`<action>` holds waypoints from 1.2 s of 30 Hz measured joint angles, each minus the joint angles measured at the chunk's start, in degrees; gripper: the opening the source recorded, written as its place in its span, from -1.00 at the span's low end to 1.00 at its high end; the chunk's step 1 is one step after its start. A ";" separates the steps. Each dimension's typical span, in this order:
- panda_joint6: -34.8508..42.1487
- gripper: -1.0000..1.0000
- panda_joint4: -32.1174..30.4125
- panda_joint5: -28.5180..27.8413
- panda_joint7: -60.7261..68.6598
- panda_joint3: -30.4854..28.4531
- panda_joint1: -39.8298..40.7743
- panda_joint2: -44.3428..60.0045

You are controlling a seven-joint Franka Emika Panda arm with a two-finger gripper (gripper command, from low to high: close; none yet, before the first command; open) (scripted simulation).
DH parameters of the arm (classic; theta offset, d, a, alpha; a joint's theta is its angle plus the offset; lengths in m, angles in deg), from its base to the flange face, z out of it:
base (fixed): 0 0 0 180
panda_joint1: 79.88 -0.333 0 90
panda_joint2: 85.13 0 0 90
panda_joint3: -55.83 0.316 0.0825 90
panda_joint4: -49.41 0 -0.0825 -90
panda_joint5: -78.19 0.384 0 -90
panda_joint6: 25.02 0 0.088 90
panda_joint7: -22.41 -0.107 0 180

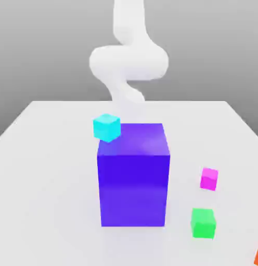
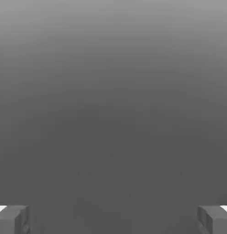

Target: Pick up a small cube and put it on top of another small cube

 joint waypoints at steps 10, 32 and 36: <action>-15.02 0.00 -17.07 3.48 11.48 7.05 -15.93 18.10; -45.01 -1.00 -30.26 -15.14 7.13 -1.01 -43.20 56.37; -42.59 -1.00 -30.84 -14.39 7.78 1.36 -41.01 53.39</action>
